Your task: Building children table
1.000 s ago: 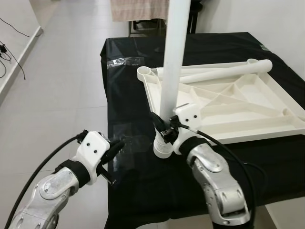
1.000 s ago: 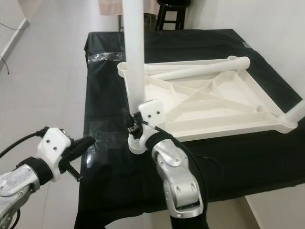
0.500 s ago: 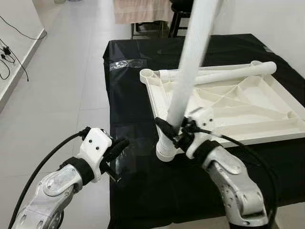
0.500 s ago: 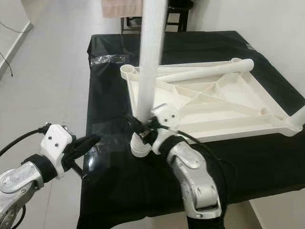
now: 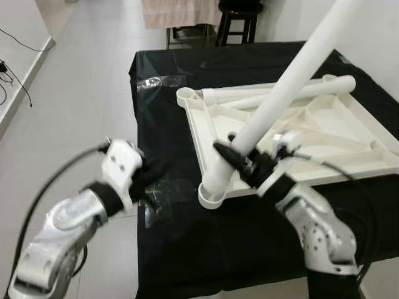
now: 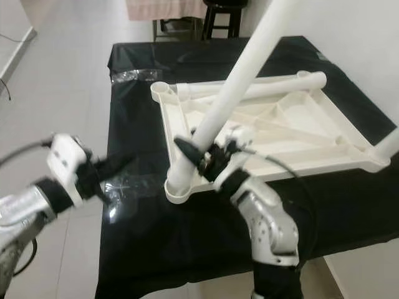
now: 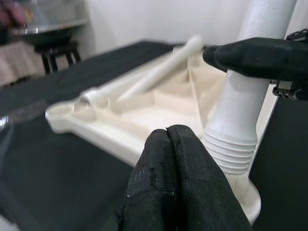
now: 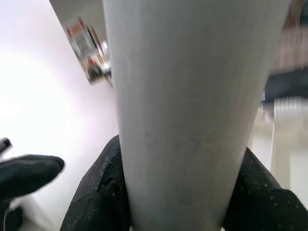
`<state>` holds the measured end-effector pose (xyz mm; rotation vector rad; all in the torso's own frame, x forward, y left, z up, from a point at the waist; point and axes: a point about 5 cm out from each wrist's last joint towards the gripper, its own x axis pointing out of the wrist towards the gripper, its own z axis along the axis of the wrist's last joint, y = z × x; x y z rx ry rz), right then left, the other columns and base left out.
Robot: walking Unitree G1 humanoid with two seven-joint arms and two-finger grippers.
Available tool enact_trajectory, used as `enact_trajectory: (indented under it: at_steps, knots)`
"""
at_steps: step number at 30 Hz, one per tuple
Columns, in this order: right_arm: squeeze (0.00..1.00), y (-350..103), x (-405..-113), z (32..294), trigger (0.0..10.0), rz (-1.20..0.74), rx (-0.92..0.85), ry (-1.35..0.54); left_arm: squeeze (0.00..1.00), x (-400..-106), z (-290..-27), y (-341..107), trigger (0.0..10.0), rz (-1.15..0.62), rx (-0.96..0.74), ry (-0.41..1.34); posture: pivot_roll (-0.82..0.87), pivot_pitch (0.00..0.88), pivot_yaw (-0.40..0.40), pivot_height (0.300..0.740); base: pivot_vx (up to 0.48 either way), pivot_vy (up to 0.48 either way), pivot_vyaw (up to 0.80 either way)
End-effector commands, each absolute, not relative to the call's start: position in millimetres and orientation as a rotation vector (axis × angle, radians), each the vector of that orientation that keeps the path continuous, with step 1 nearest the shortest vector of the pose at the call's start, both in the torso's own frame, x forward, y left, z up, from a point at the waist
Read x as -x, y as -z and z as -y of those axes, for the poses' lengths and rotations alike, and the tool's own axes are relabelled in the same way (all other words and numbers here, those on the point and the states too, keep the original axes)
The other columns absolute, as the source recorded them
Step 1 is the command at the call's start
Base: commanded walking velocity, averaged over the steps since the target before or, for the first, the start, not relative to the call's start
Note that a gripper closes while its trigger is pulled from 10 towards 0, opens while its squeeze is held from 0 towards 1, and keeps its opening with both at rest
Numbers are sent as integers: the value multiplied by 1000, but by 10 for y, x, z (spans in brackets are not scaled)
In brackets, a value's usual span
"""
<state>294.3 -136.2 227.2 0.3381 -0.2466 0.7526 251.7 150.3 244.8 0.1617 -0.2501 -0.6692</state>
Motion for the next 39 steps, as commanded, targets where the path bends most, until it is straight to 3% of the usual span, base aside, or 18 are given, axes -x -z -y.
enact_trajectory:
  at_steps: [1,5,8,9,10,12,13,16,25,33,39]
  knots:
    - [0,-2301,-2947,1386,10000,271,-372,-760,0,-2533,-1498,-2426,10000,229,-129,688,70,125,-32,740,0,0,0]
    - [0,-2401,-2981,1386,10000,313,-350,-777,0,-2548,-1460,-2474,10000,248,-131,714,67,120,-33,740,0,0,0]
    - [0,-2403,-3002,1302,10000,292,-98,-816,0,-2558,-1392,-2518,10000,264,-115,750,61,114,-37,740,0,0,0]
    - [0,-2403,-3002,1302,10000,292,-98,-816,0,-2558,-1392,-2518,10000,264,-115,750,61,114,-37,740,0,0,0]
    - [0,-2360,-3026,1264,10000,260,3,-812,129,-2560,-1365,-2547,10000,272,-83,772,59,110,-38,740,0,0,0]
    - [0,-2330,-3045,1243,10000,239,62,-806,129,-2562,-1347,-2566,10000,276,-61,787,58,108,-39,740,0,0,0]
    - [0,-2291,-3120,1243,10000,200,156,-754,1000,-2549,-1310,-2616,10000,293,-33,828,54,103,-40,740,0,0,0]
    - [0,-2317,-3325,1274,10000,172,317,-603,1000,-2590,-1283,-2786,10000,364,-17,848,46,91,-32,740,0,0,0]
    - [0,-2330,-3381,1201,10000,170,385,-597,1000,-2632,-1291,-2969,10000,446,4,844,42,73,-41,740,0,0,0]
    - [0,-2175,-3162,794,10000,194,436,-824,1000,-2737,-1239,-3189,10000,539,19,820,27,51,-37,740,0,0,0]
    - [0,-2139,-3062,675,10000,210,454,-914,1000,-2769,-1201,-3218,10000,553,43,824,14,47,-31,740,0,0,0]
